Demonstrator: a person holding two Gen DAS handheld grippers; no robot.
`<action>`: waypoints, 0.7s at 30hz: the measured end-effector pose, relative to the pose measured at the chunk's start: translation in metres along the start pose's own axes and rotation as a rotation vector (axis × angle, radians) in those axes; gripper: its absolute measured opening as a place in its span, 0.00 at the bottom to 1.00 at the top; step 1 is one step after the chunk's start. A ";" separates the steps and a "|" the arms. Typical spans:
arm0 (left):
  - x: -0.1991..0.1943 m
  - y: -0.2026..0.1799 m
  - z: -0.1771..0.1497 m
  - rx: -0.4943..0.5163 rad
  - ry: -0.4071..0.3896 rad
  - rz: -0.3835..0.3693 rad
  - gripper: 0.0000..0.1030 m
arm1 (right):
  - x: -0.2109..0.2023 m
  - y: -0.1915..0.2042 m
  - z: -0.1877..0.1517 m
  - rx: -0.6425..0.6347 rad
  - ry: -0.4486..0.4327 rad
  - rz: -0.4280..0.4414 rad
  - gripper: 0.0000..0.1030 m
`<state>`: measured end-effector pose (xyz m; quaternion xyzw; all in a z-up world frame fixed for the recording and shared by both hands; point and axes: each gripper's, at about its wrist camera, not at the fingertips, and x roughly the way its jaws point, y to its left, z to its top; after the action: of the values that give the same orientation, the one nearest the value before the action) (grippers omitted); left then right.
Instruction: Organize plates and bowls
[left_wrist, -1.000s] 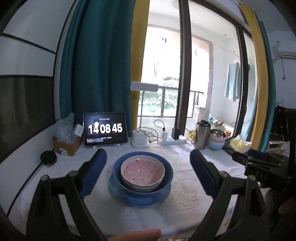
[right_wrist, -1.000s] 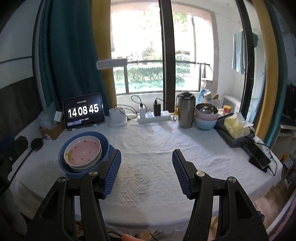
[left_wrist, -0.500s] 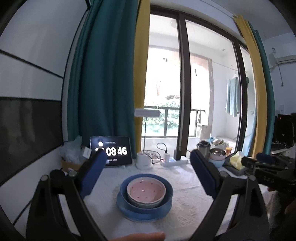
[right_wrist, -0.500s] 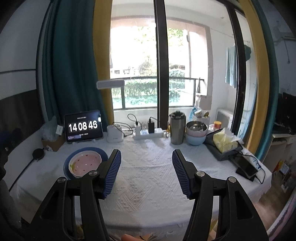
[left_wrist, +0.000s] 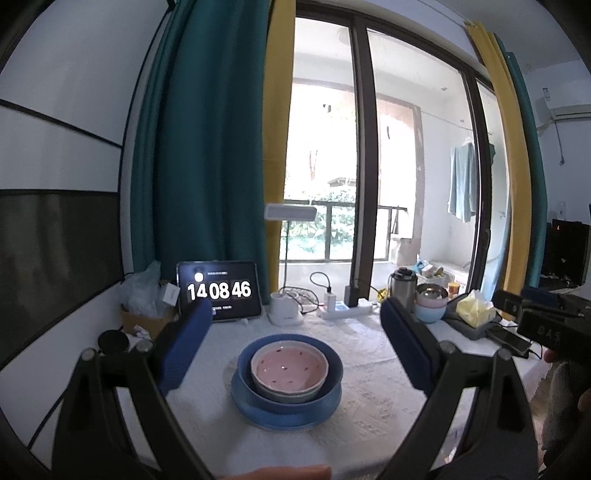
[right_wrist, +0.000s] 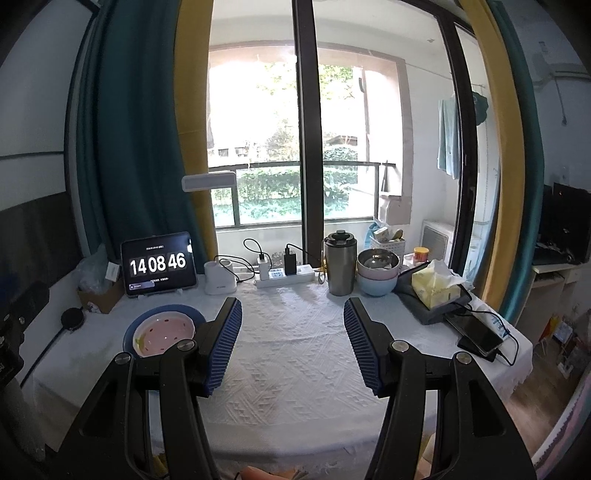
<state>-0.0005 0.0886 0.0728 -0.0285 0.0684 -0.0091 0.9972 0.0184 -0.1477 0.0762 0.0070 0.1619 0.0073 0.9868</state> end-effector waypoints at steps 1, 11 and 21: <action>0.000 0.000 0.000 -0.001 -0.001 -0.001 0.91 | 0.000 0.000 0.000 0.000 0.001 0.001 0.59; -0.003 0.001 -0.002 -0.008 0.008 -0.010 0.91 | -0.001 0.002 -0.001 -0.004 0.000 0.003 0.59; -0.003 0.002 -0.003 -0.013 0.015 -0.011 0.91 | 0.000 0.004 -0.001 -0.007 0.004 0.007 0.59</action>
<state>-0.0035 0.0901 0.0702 -0.0352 0.0760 -0.0144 0.9964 0.0181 -0.1438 0.0756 0.0040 0.1637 0.0114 0.9864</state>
